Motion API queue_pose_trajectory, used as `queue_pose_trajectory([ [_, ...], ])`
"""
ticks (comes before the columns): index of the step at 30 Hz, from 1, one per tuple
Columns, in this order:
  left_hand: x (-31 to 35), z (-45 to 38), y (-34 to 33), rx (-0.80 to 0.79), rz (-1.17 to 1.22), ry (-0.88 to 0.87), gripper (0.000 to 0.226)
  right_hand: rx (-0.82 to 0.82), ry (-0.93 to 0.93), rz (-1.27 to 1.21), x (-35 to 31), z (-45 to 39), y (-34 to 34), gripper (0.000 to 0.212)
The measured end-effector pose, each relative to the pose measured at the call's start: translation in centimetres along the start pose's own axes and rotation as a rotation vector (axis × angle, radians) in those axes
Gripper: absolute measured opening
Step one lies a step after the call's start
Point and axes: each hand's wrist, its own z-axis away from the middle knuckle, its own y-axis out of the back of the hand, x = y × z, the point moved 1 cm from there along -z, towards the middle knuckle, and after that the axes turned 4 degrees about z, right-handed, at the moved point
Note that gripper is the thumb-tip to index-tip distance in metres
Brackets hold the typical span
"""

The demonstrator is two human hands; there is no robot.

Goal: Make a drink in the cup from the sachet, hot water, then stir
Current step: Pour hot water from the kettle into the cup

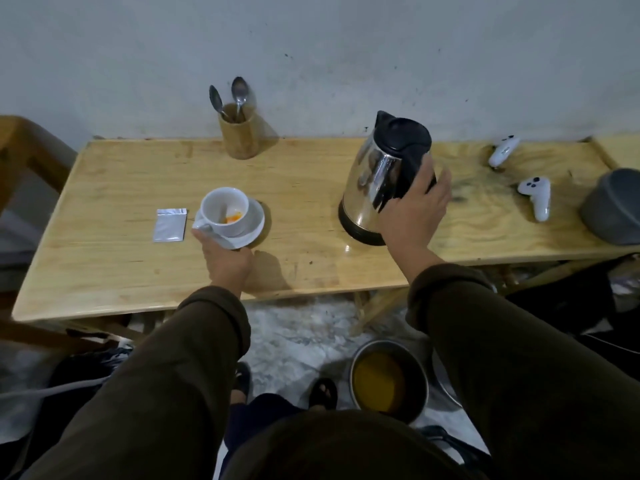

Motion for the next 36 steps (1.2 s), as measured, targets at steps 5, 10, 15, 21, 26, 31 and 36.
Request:
queue_pose_trajectory([
  [5, 0.0, 0.3, 0.2, -0.007, -0.048, 0.017, 0.1, -0.115, -0.441, -0.393, 1.0, -1.8, 0.9, 0.028],
  [10, 0.4, 0.7, 0.9, -0.068, -0.118, 0.086, 0.098, -0.08, -0.294, -0.363, -0.8, -2.5, 0.7, 0.022],
  [15, 0.9, 1.1, 1.6, -0.101, -0.145, 0.076, 0.097, -0.108, -0.04, -0.202, -3.4, -3.6, 1.7, 0.02],
  [21, 0.8, 1.2, 2.2, -0.147, -0.11, 0.055, 0.099, -0.197, 0.43, 0.105, -8.5, -4.5, 2.7, 0.023],
  [26, 0.8, 1.2, 2.6, -0.175, -0.125, 0.083, 0.102, -0.316, 0.693, 0.272, -13.0, -3.2, 1.9, 0.021],
  [31, 0.9, 1.1, 2.8, -0.187, -0.121, 0.066, 0.102, -0.389, 0.809, 0.427, -16.1, -1.3, 1.0, 0.026],
  [36, 0.9, 1.1, 2.9, -0.185, -0.091, 0.044, 0.101, -0.405, 0.84, 0.52, -17.9, -0.1, 0.4, 0.029],
])
